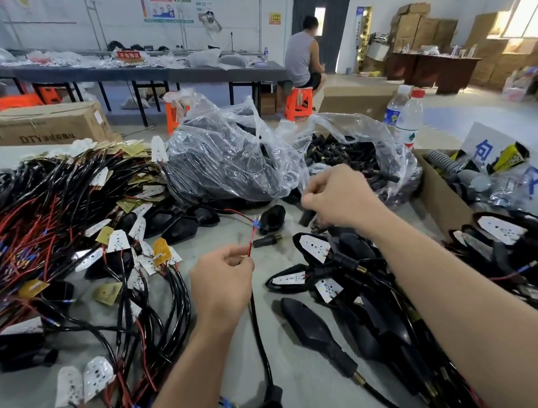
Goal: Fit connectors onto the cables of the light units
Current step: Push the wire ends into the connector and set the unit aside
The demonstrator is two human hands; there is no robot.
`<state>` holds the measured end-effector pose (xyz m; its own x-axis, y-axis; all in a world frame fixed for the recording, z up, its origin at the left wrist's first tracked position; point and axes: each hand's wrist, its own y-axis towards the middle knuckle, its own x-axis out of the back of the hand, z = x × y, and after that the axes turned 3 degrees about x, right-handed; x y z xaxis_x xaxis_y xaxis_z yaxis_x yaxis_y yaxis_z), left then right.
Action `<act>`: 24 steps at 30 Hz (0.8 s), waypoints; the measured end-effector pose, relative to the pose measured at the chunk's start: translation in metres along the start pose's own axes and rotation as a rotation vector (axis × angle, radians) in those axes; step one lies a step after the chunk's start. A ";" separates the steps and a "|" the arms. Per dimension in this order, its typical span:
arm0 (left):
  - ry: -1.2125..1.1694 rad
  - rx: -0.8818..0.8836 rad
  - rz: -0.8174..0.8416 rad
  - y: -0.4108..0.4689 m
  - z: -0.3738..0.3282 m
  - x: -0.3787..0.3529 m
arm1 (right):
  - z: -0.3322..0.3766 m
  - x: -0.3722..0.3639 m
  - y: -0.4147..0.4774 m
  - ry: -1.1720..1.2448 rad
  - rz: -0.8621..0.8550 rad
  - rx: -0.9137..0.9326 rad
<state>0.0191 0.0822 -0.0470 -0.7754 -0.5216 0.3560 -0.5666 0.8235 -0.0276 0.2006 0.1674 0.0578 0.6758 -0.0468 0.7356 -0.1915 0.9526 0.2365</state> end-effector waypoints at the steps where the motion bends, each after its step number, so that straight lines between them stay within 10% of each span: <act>1: 0.008 0.000 -0.008 -0.001 0.001 0.001 | 0.003 -0.007 -0.003 0.035 0.026 -0.020; 11: 0.278 -0.137 -0.162 -0.003 -0.004 0.018 | 0.036 -0.086 -0.053 1.185 -0.018 -0.279; 24: 0.167 -0.328 -0.119 0.003 0.014 0.041 | 0.025 -0.115 -0.068 1.355 -0.107 -0.348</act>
<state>-0.0185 0.0602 -0.0456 -0.6383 -0.5964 0.4867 -0.5097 0.8013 0.3134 0.1174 0.1008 -0.0269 0.8667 0.0100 -0.4988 -0.0473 0.9969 -0.0621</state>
